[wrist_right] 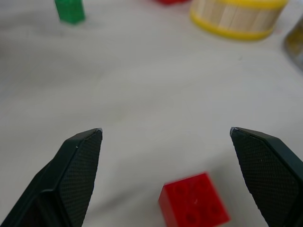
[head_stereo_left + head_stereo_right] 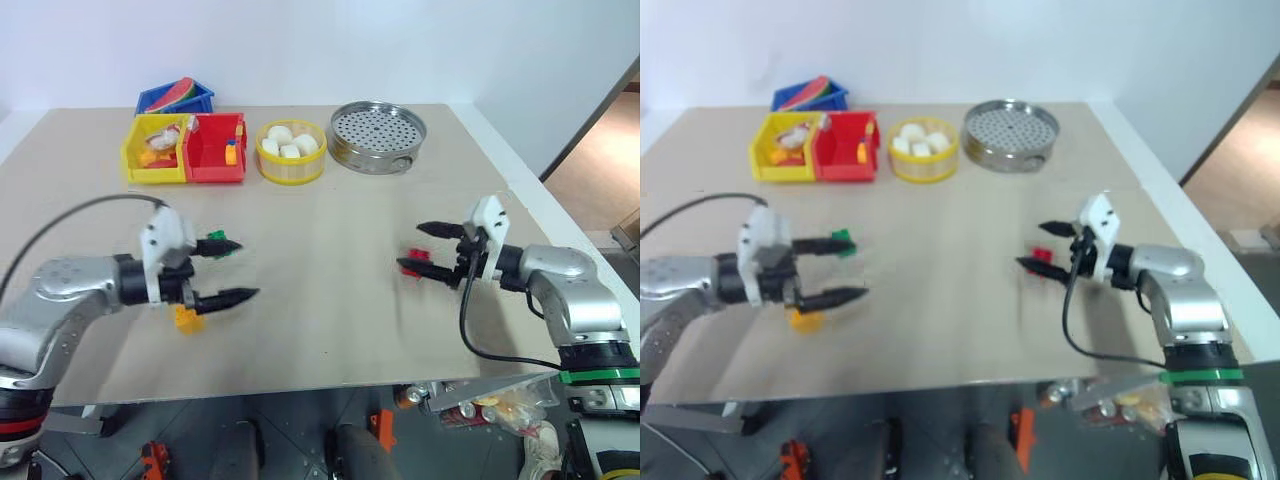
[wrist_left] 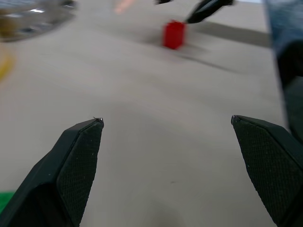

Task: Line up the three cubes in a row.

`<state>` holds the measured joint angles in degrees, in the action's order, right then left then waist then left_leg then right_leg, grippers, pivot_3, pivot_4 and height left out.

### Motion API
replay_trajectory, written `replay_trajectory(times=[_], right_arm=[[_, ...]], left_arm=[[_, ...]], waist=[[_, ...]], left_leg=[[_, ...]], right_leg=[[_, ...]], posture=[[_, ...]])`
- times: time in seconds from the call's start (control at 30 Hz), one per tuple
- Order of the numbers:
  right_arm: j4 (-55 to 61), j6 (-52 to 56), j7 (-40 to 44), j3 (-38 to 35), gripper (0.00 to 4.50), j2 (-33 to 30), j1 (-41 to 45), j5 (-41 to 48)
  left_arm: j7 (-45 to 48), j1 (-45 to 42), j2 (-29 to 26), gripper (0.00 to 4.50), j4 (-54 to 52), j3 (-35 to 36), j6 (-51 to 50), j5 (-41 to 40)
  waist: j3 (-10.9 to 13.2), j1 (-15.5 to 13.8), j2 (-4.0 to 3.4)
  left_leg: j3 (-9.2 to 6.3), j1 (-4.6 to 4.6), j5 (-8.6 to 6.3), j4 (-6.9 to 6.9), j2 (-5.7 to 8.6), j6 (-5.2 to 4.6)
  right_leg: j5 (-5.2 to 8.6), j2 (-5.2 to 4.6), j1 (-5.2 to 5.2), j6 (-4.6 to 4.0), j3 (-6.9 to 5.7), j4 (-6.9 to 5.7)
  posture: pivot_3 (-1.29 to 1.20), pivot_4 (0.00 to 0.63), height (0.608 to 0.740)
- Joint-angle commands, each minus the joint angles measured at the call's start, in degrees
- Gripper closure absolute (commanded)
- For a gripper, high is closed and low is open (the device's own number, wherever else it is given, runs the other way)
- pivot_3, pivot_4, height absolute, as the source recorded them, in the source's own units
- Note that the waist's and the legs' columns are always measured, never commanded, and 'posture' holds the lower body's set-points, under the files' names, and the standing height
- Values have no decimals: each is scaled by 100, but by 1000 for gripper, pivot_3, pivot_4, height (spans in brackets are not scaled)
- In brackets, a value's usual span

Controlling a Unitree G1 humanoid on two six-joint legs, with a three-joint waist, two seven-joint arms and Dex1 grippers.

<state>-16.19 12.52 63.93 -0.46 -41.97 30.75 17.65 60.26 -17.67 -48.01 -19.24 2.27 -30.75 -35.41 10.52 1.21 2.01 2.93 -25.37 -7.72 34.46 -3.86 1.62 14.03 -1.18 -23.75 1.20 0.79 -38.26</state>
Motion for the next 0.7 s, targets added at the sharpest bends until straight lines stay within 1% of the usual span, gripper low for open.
replay_trajectory(times=[0.03, 0.2, 0.47, 0.53, 0.7], right_arm=[[-529, -488, 207, -14, 0, -25, 392, -183], [-1367, -972, 376, 82, 0, 43, 694, -447], [-2035, -1281, 568, 198, 0, 167, 832, -654], [-2307, -1368, 547, 202, 564, 227, 958, -710], [-2664, -1533, 616, 213, 2265, 273, 1177, -824]], left_arm=[[228, -200, 98, 27, -112, -214, 176, 74], [249, -294, 257, 27, -186, -362, 150, 103], [175, -148, 275, 27, -341, -306, 132, 116], [134, -101, 275, 0, -404, -285, 114, 103], [71, -67, 286, 0, -451, -298, 138, 141]], waist=[[1, 2, -1], [1, 4, -1], [1, 4, -1], [1, 11, -2], [1, 9, -2]], left_leg=[[1, 0, 0, 3, 0, 0], [1, 2, 1, 11, 0, -1], [1, 2, 1, 10, 0, -1], [1, 3, 1, 10, 0, -1], [2, 6, 2, 14, 0, -2]], right_leg=[[-2, 0, -1, -1, 2, 0], [-7, 3, 4, 3, 6, 0], [-7, 3, 4, 6, 10, 0], [-8, 3, 4, 7, 11, -1], [-13, 4, 7, 7, 14, -1]], posture=[[0, 150, 740], [0, 150, 740], [0, 150, 740], [0, 150, 740], [0, 150, 740]])
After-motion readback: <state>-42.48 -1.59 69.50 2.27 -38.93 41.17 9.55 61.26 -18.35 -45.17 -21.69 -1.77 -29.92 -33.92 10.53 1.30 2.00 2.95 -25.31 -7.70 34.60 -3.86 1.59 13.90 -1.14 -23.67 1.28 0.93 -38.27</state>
